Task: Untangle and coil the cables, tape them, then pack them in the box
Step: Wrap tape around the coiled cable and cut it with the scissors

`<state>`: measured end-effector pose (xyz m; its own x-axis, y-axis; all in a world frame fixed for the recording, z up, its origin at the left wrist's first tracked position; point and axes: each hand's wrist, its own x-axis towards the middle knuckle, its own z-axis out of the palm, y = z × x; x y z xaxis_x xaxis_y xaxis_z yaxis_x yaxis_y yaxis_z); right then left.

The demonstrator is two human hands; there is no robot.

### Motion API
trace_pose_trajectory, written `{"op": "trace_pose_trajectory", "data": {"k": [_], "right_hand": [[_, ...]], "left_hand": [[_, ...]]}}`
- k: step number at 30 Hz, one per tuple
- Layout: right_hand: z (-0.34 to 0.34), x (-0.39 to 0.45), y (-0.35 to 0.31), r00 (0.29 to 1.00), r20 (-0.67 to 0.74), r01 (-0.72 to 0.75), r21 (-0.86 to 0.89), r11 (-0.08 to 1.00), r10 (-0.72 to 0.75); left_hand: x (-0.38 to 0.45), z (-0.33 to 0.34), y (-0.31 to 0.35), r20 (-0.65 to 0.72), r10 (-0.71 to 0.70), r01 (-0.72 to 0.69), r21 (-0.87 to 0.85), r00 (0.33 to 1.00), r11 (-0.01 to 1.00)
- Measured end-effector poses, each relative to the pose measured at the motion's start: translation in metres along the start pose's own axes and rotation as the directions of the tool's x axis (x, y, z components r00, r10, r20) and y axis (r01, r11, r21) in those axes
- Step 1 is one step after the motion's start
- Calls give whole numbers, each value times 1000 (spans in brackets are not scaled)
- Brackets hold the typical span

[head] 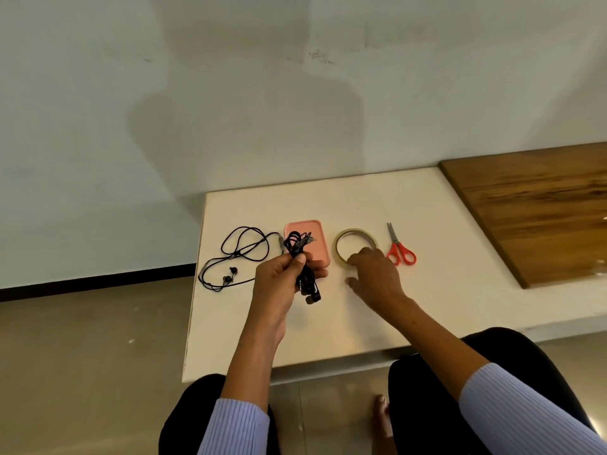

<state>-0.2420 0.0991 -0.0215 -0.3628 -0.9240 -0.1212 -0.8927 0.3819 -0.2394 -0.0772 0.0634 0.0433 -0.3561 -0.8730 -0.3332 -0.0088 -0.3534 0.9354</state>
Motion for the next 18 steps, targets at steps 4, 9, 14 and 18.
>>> {"op": "trace_pose_trajectory", "data": {"k": [4, 9, 14, 18], "right_hand": [[4, -13, -4, 1000, 2, 0, 21, 1000, 0], [-18, -32, -4, 980, -104, -108, 426, 898, 168], [-53, -62, -6, 993, -64, -1, 834, 551, 99], [-58, -66, -13, 996, -41, 75, 834, 547, -74]], "left_hand": [[-12, 3, -2, 32, -24, 22, 61, 999, 998], [-21, -7, -2, 30, -64, 63, 48, 998, 997], [-23, -11, -1, 94, -96, 113, -187, 991, 976], [-25, -13, 3, 154, -93, 140, -330, 984, 934]]}}
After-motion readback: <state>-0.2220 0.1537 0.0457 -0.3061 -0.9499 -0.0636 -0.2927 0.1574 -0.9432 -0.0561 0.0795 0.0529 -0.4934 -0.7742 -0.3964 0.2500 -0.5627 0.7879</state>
